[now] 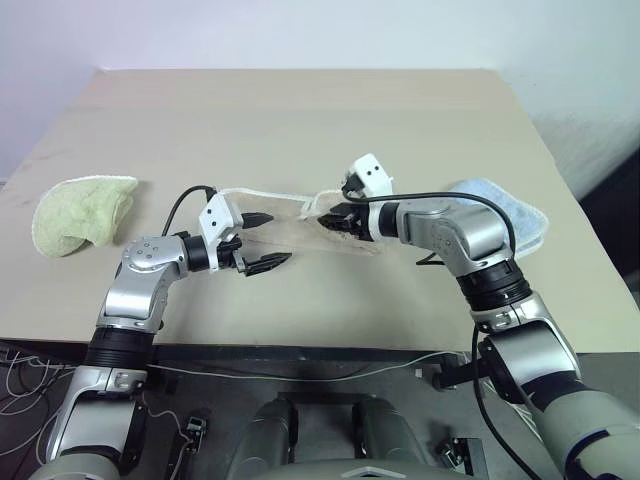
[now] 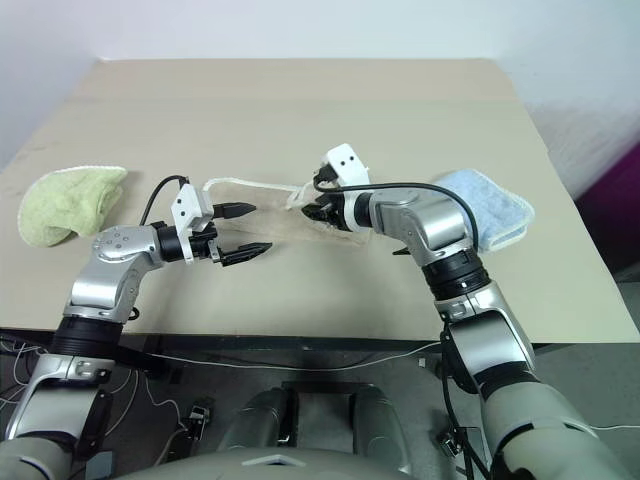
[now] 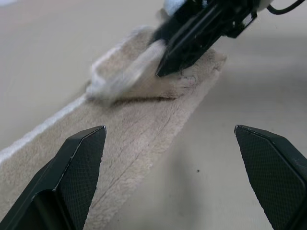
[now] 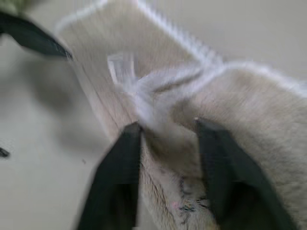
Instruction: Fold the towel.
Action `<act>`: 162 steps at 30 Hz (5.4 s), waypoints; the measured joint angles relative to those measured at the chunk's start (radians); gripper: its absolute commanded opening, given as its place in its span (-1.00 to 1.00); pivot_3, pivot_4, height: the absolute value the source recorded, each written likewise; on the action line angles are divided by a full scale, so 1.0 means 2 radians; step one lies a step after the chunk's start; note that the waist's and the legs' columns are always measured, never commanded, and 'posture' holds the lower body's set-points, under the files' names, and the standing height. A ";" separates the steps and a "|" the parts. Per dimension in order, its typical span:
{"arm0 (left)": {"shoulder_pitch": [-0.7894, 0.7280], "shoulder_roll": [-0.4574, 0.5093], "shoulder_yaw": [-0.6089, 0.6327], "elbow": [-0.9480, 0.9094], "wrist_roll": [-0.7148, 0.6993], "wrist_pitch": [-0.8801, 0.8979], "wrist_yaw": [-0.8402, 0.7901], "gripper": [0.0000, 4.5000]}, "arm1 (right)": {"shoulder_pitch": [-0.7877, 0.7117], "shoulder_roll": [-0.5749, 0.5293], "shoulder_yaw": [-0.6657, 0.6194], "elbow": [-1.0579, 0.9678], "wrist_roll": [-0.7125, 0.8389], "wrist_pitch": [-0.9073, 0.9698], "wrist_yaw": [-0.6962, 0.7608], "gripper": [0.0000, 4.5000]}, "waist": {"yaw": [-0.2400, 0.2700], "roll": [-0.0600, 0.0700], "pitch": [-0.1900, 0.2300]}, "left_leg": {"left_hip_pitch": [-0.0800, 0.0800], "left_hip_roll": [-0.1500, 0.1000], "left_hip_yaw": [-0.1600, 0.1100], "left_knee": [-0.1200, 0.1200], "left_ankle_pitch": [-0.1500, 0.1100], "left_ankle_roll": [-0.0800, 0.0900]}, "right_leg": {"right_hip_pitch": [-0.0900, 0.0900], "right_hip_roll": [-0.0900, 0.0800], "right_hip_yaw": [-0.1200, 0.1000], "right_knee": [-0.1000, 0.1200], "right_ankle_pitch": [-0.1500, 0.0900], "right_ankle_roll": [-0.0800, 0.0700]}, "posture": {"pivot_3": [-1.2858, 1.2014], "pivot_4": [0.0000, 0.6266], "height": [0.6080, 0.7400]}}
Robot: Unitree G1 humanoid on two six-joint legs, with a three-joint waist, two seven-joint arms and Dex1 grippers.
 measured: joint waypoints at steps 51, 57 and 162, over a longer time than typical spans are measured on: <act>0.020 -0.204 0.300 -0.093 -0.358 0.413 0.580 1.00 | 0.067 -0.024 -0.086 -0.092 -0.125 -0.226 0.074 -0.99 | 0.001 -0.001 0.000 | 0.001 0.000 0.000 0.001 0.000 0.000 | 0.002 0.000 0.000 0.000 0.000 0.000 | 0.03 -0.52 1.00; -0.011 -0.206 0.300 -0.065 -0.359 0.395 0.633 1.00 | 0.070 -0.024 -0.094 -0.092 -0.125 -0.226 0.067 -0.99 | 0.001 0.000 0.000 | 0.003 0.000 0.000 0.000 0.000 -0.001 | 0.003 0.000 0.000 0.001 0.000 0.000 | 0.03 -0.52 1.00; -0.124 -0.068 -0.059 0.109 0.044 0.092 0.151 -0.69 | 0.156 -0.037 -0.149 -0.161 -0.105 -0.167 -0.027 -1.00 | 0.013 -0.001 0.000 | 0.001 -0.001 -0.001 -0.001 0.000 -0.001 | 0.002 0.000 -0.001 -0.002 0.000 0.000 | 0.03 -0.52 1.00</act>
